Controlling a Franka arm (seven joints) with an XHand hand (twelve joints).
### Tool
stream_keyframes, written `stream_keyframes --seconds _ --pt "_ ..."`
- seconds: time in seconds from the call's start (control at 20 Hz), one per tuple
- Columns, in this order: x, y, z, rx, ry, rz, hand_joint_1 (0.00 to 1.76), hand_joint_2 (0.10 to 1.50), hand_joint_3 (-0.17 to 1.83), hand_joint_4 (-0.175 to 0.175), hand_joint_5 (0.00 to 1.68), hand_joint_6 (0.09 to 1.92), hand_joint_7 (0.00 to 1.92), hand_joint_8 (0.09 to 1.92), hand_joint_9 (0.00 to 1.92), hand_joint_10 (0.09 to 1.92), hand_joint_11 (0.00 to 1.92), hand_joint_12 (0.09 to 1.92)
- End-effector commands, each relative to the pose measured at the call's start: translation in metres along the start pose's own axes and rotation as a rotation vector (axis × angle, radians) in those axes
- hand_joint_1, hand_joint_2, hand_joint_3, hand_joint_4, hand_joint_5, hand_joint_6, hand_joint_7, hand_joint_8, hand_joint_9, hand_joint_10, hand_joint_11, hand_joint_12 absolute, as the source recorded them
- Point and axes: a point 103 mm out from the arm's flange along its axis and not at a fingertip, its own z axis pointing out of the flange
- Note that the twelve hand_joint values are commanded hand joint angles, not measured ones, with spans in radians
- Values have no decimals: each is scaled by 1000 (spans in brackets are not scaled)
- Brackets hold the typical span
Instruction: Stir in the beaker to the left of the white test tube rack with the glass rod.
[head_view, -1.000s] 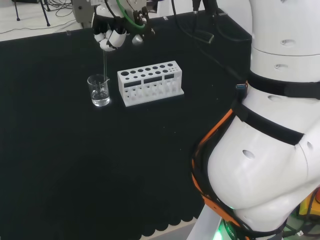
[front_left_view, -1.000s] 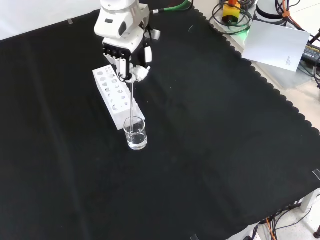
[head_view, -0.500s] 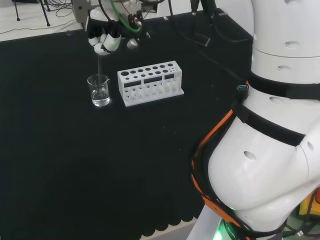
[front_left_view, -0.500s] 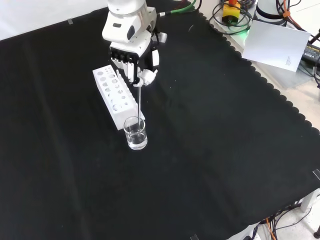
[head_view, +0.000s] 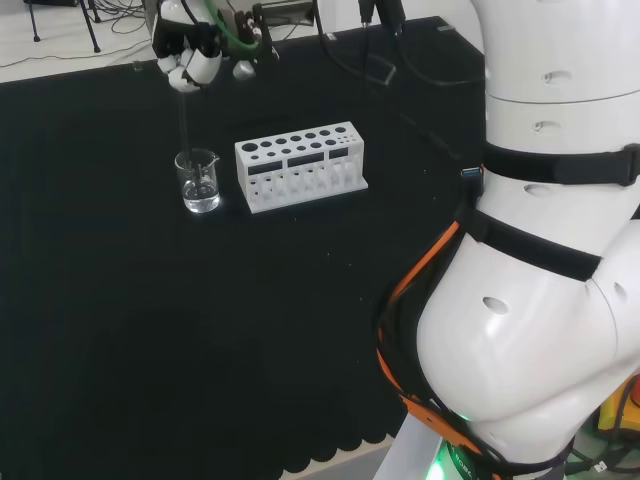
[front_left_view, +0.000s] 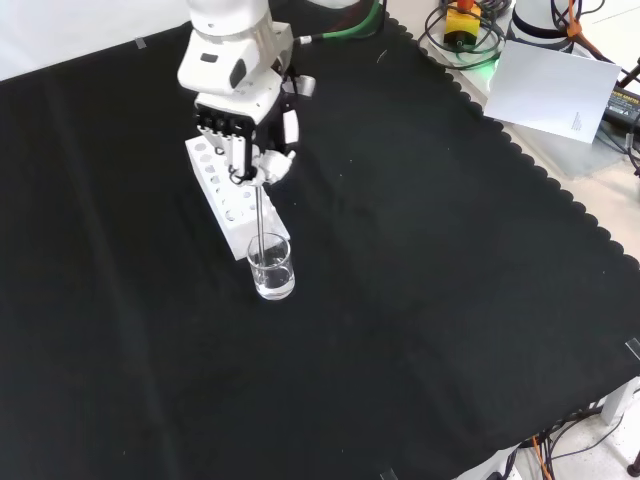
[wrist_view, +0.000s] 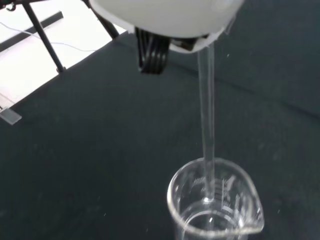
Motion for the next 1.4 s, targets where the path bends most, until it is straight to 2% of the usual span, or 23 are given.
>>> stream_keyframes --seconds 0.05,0.3,0.55,0.7,0.95,1.4 --pt "-17 -25 9 27 -5 32 1203 628 821 -175 1159 935 1446 1270 1852 993 1850 1045" --pt "-17 -45 5 29 -18 50 1203 629 820 -175 1158 937 1445 1271 1851 993 1850 1045" --pt "-11 -55 4 39 -22 47 1203 629 819 -175 1158 937 1445 1272 1851 994 1850 1044" --pt "-6 -55 4 29 -26 34 1203 629 819 -175 1158 937 1445 1273 1851 994 1851 1044" --pt "21 -44 2 12 -22 6 1203 629 819 -175 1158 937 1445 1273 1851 994 1851 1044" --pt "31 -31 2 5 -25 -25 1203 628 820 -175 1160 935 1445 1272 1851 994 1852 1043"
